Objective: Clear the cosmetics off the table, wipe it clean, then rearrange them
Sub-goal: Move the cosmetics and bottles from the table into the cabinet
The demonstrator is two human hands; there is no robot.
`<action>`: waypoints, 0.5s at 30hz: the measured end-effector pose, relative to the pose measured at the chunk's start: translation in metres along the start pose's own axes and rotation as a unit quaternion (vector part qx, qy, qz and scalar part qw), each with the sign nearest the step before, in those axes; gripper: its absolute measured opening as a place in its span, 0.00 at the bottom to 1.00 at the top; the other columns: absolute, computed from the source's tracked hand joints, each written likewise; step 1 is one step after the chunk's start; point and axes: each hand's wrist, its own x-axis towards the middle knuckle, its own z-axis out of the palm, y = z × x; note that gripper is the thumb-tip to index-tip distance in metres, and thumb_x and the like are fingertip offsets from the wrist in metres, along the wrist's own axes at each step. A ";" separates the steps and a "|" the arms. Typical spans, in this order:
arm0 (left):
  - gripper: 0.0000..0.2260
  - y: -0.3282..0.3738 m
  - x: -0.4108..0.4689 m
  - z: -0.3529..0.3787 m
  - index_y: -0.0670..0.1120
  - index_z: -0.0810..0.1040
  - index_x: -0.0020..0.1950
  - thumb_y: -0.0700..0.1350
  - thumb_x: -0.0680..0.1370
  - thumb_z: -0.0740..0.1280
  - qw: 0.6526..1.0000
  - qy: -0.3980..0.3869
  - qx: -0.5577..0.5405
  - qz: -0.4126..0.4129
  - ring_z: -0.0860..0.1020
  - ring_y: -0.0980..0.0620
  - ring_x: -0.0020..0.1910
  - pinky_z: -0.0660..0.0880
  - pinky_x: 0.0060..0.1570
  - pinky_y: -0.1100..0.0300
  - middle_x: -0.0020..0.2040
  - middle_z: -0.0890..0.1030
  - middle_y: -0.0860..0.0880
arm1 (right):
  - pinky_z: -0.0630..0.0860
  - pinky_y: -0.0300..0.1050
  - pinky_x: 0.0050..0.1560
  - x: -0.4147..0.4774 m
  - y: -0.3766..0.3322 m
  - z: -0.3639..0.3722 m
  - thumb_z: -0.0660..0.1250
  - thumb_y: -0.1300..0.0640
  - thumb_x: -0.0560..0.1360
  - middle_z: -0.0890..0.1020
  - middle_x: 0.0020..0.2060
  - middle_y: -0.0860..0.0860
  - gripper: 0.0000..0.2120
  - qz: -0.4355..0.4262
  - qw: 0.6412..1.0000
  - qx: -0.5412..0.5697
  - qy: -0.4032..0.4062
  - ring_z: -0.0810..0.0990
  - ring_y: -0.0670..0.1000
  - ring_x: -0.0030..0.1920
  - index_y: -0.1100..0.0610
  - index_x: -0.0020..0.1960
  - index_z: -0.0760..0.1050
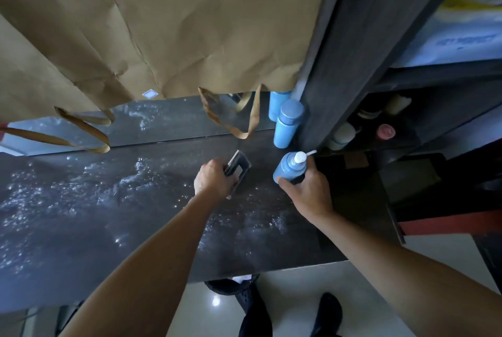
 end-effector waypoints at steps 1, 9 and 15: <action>0.07 0.005 -0.008 0.002 0.45 0.76 0.41 0.46 0.71 0.71 0.999 -0.003 -0.030 -0.012 0.77 0.45 0.38 0.70 0.34 0.59 0.36 0.77 0.48 | 0.74 0.48 0.44 -0.003 0.007 -0.008 0.76 0.51 0.64 0.82 0.48 0.55 0.26 -0.003 1.000 -0.001 -0.007 0.80 0.61 0.50 0.58 0.57 0.71; 0.07 0.069 -0.083 0.064 0.45 0.77 0.35 0.43 0.68 0.75 0.965 0.003 -0.240 -0.107 0.75 0.51 0.31 0.68 0.30 0.62 0.31 0.77 0.50 | 0.73 0.47 0.41 -0.020 0.091 -0.088 0.69 0.41 0.61 0.82 0.44 0.52 0.29 0.019 0.998 0.008 -0.051 0.80 0.59 0.45 0.55 0.56 0.71; 0.10 0.137 -0.109 0.141 0.46 0.78 0.37 0.50 0.67 0.74 0.956 -0.026 -0.270 -0.111 0.80 0.48 0.36 0.77 0.38 0.55 0.35 0.81 0.48 | 0.67 0.44 0.41 -0.008 0.173 -0.145 0.75 0.48 0.65 0.81 0.48 0.55 0.26 0.056 0.996 -0.043 -0.057 0.79 0.60 0.48 0.56 0.58 0.71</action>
